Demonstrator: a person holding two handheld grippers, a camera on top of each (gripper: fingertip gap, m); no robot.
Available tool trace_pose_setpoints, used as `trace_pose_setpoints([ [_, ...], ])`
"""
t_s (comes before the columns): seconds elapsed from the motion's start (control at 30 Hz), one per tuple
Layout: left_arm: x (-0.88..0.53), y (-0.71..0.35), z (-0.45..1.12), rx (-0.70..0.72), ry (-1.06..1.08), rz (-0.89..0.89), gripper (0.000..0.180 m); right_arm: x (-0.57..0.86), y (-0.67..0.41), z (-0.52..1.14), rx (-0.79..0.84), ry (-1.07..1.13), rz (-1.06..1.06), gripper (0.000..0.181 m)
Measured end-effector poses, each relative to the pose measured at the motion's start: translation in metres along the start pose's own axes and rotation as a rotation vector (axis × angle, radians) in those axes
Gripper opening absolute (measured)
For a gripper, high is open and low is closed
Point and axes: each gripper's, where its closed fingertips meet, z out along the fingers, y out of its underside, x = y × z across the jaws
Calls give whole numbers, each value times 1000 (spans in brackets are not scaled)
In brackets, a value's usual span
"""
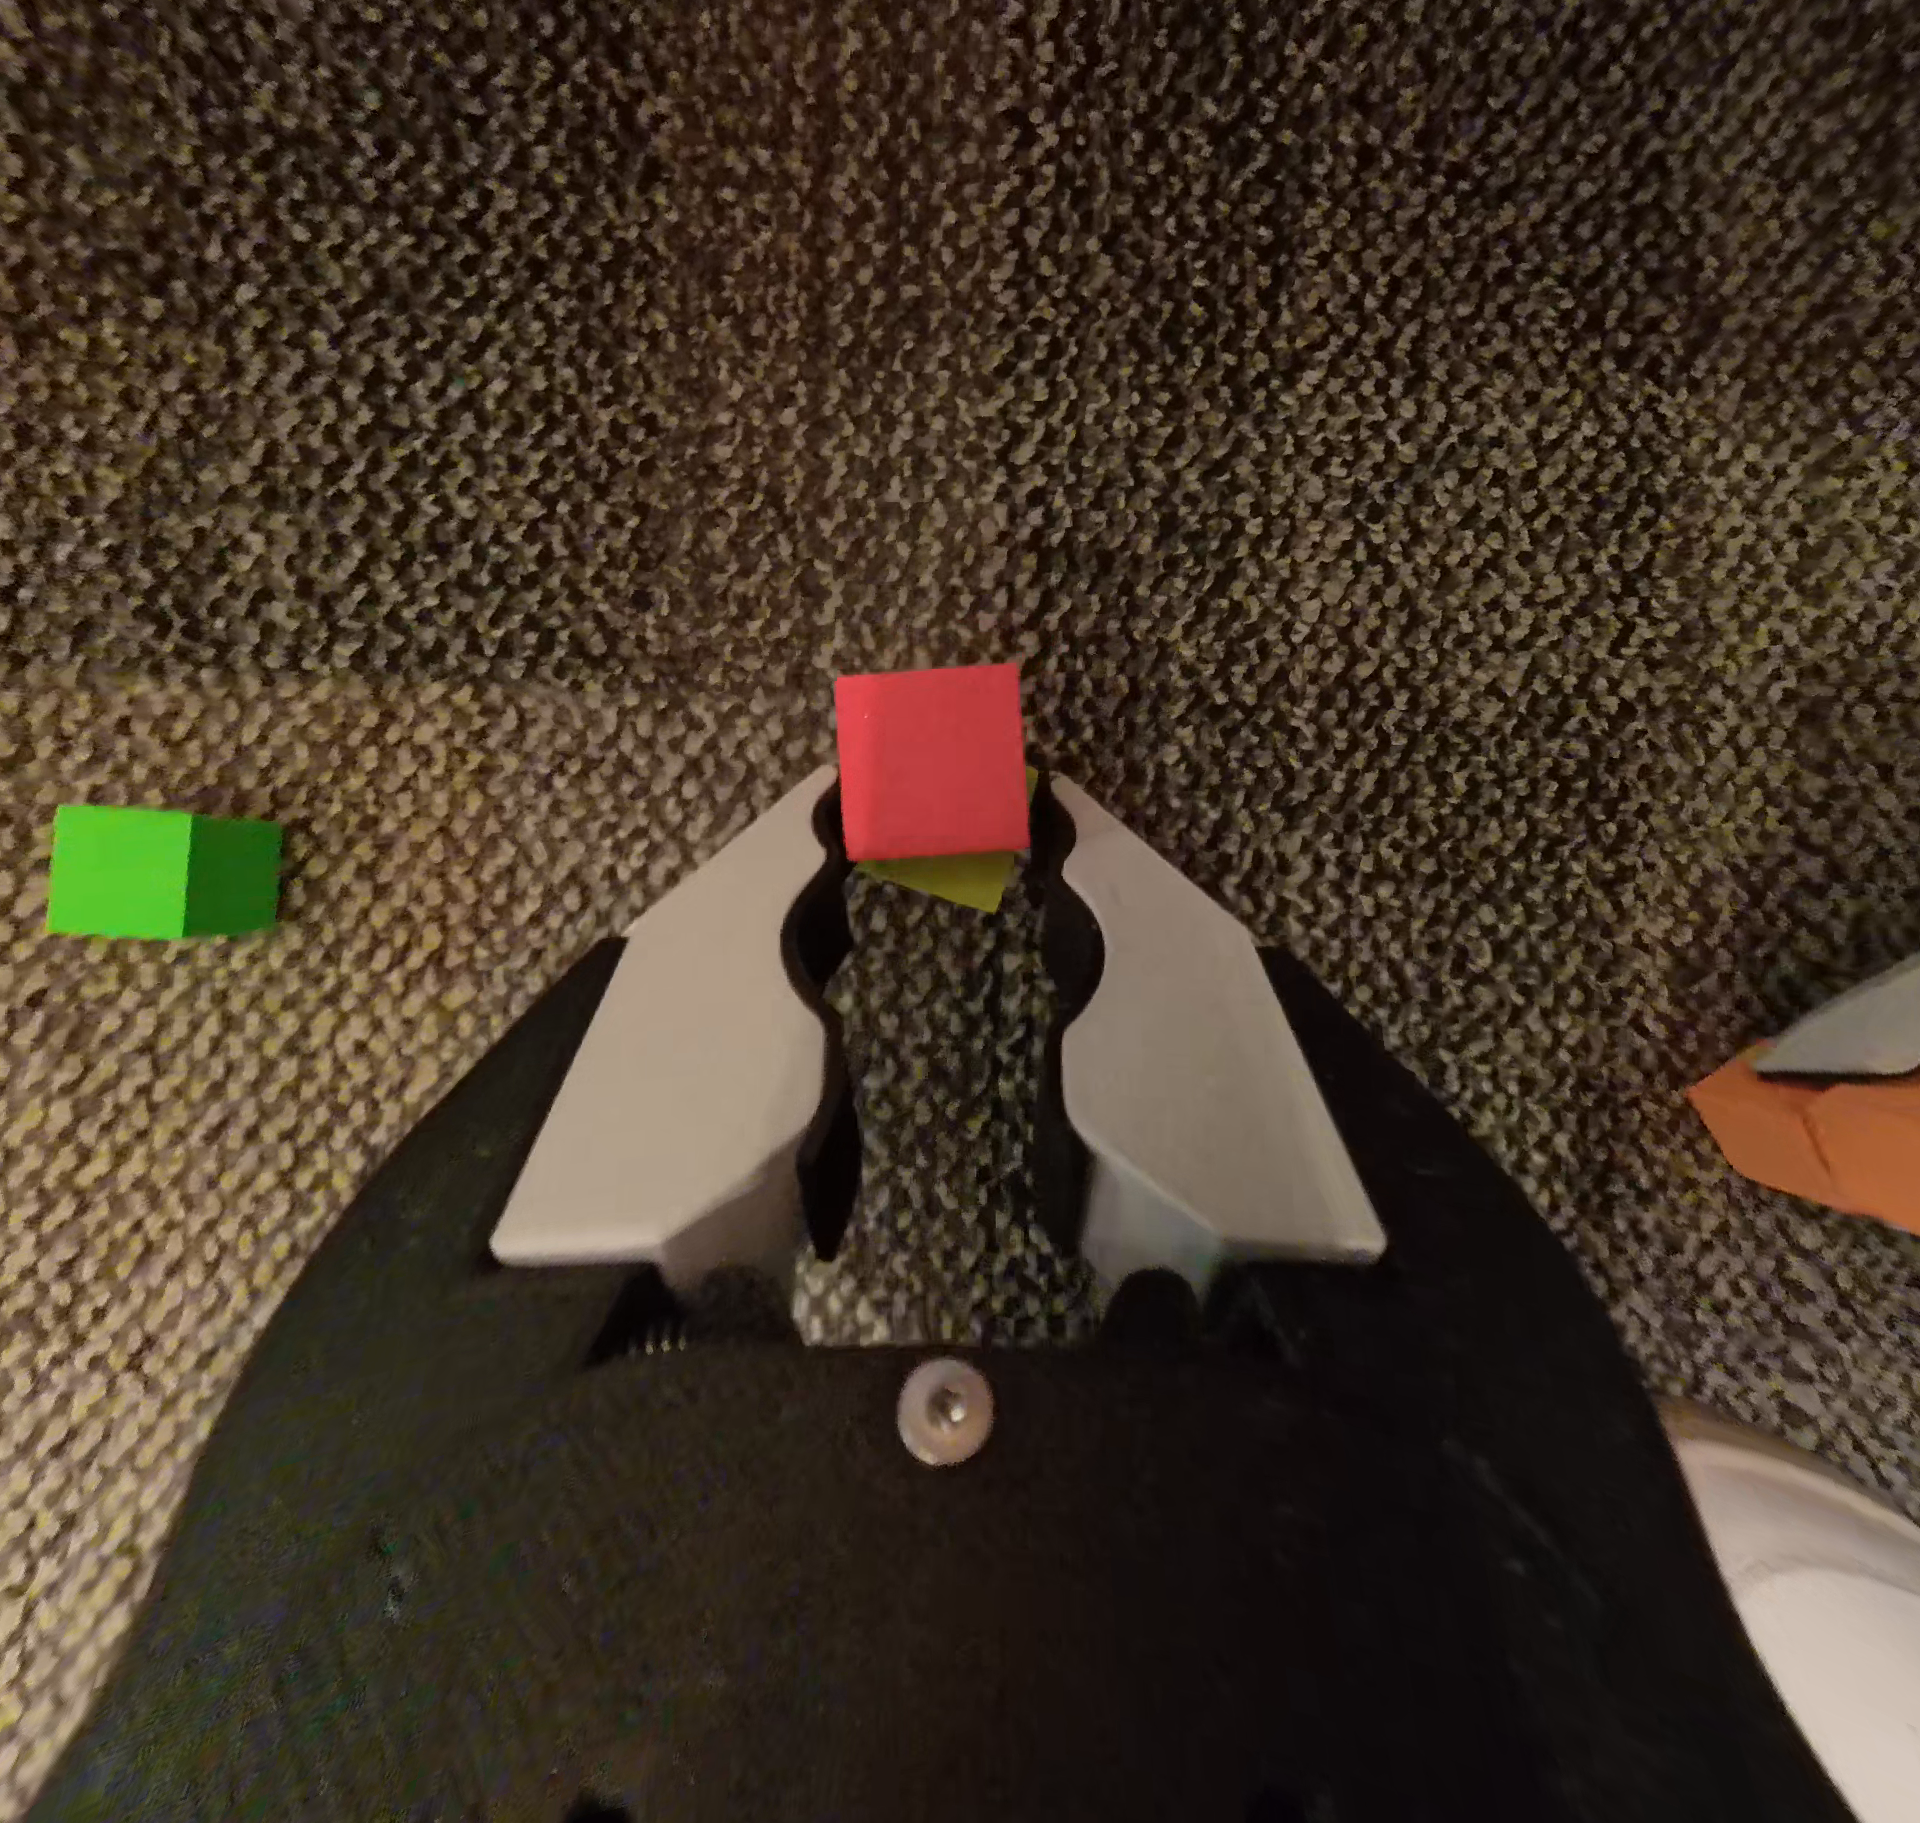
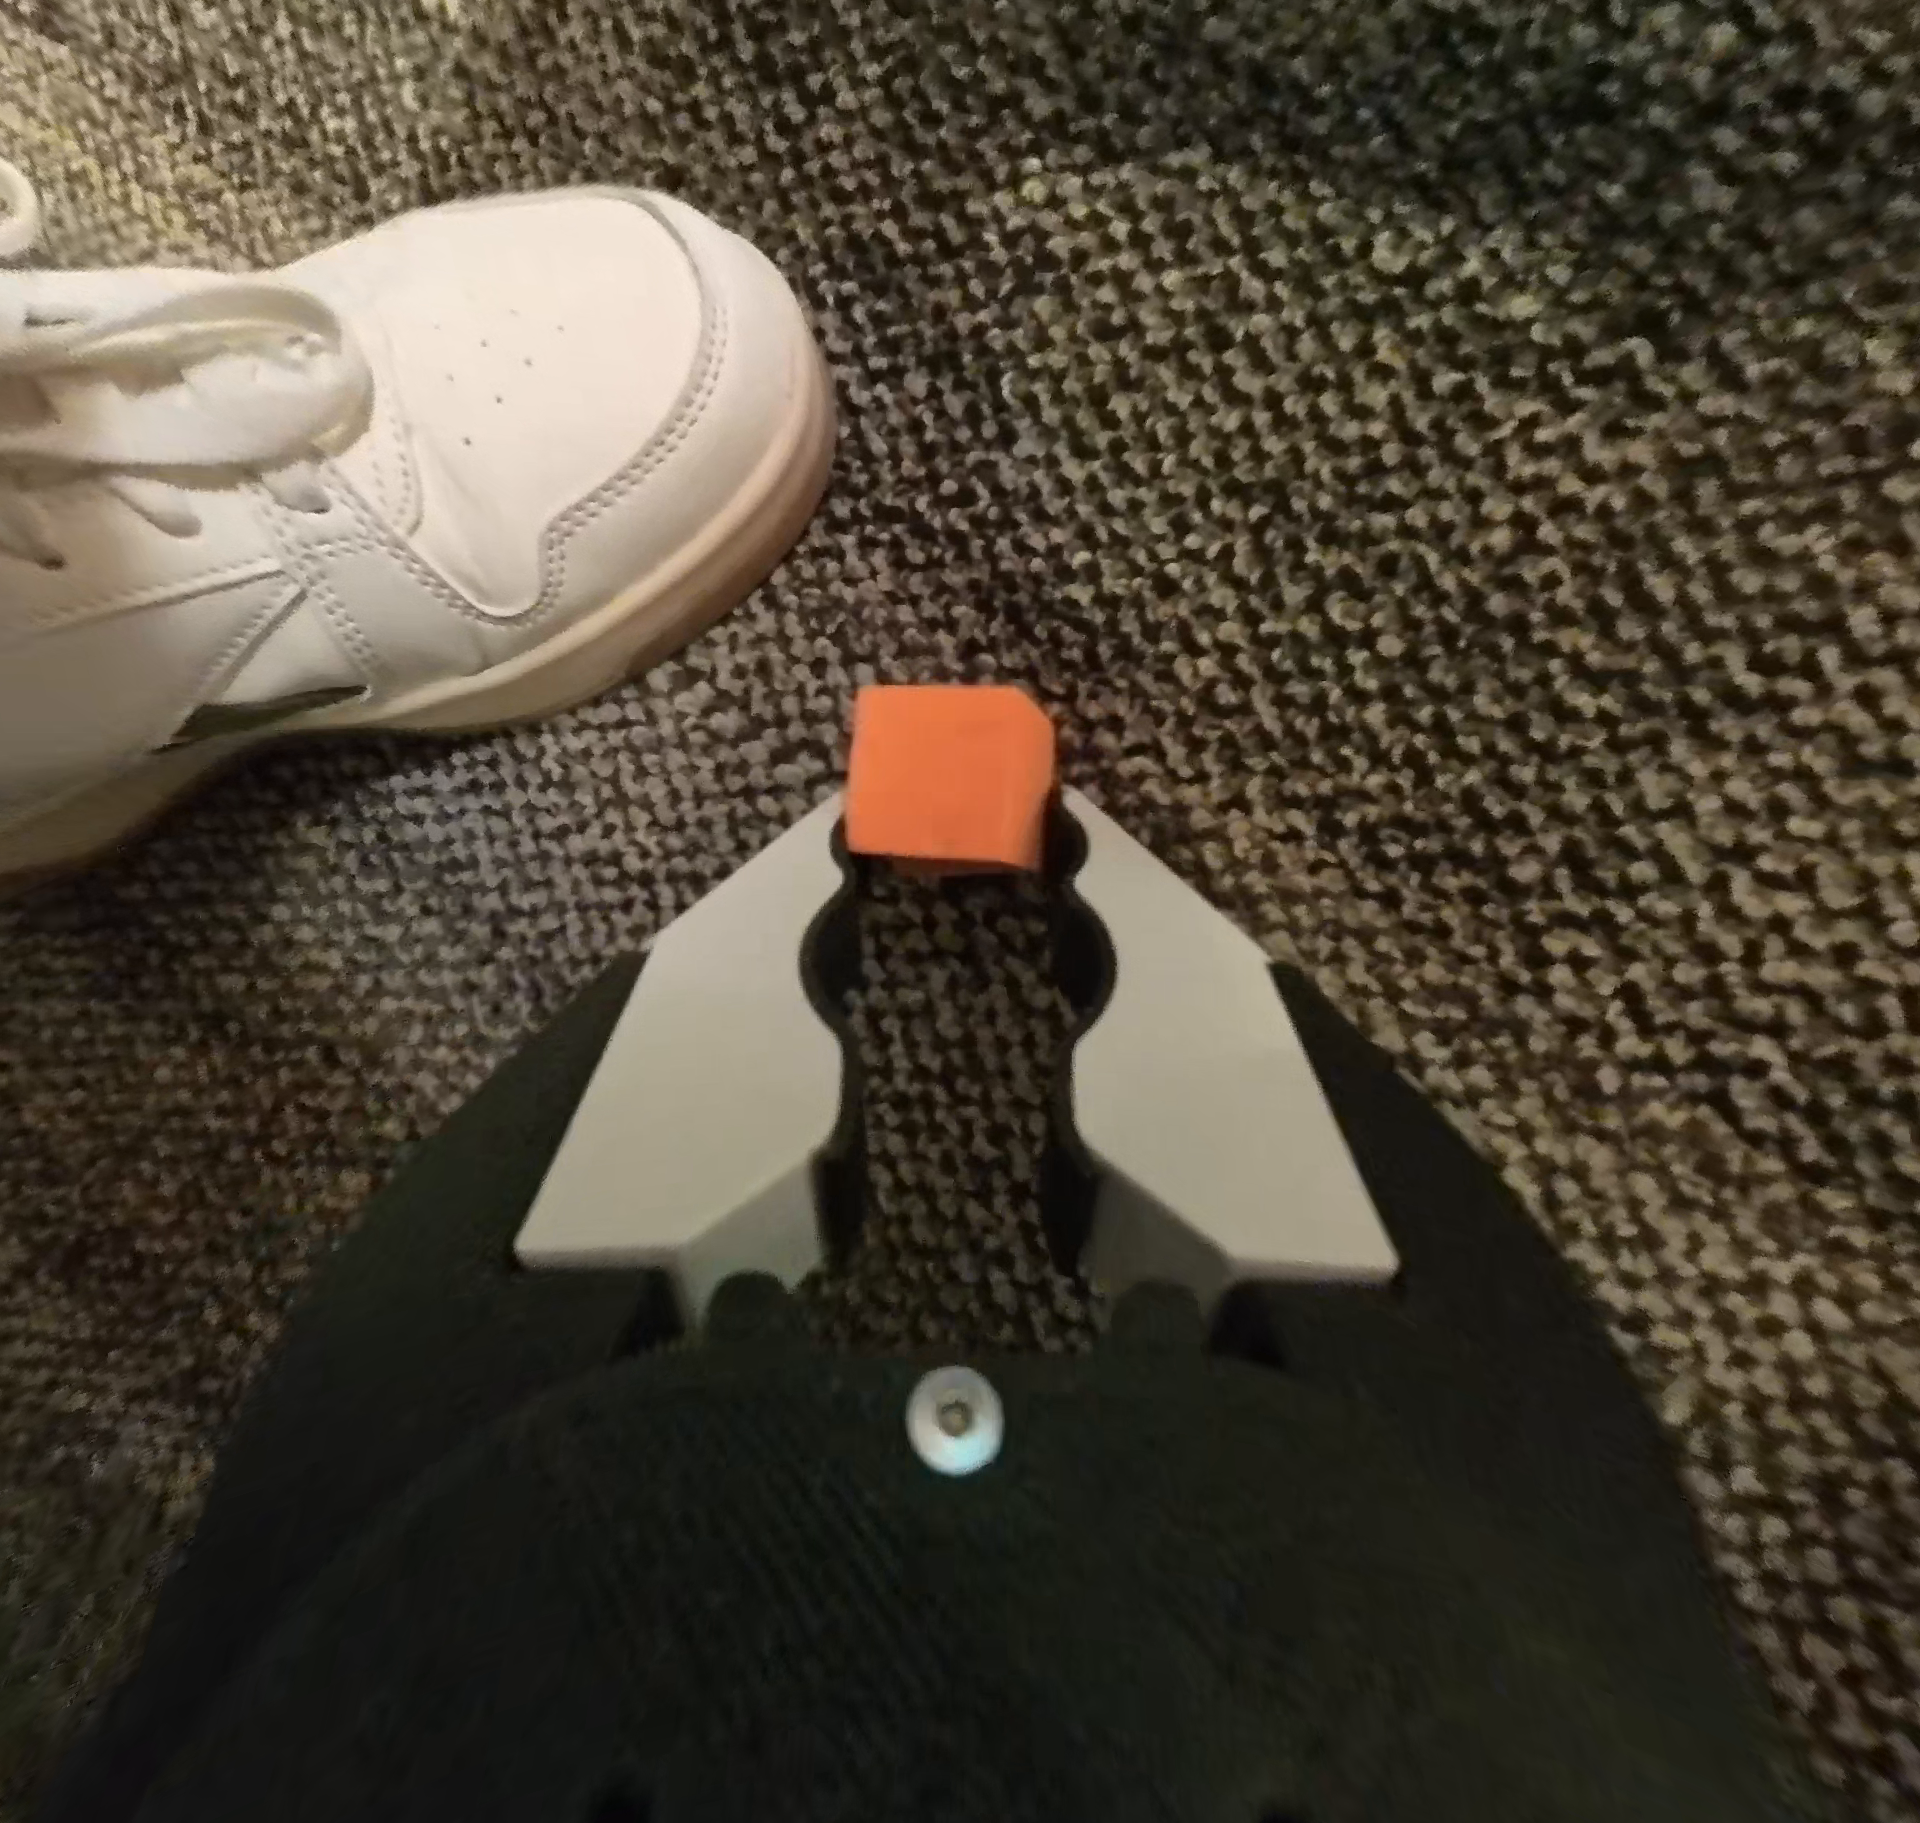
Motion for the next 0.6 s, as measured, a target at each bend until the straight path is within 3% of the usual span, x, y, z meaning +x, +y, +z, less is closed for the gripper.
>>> trace_pose_setpoints([
  [0.2, -7, 6, -49, -1, -48, -88, 31, 3, -35, -45, -4, 24, 16, 30],
  [0.6, -22, -57, -261, 31, -189, -207, 31, -31, -234, -368, 281, 330, 149, 30],
])
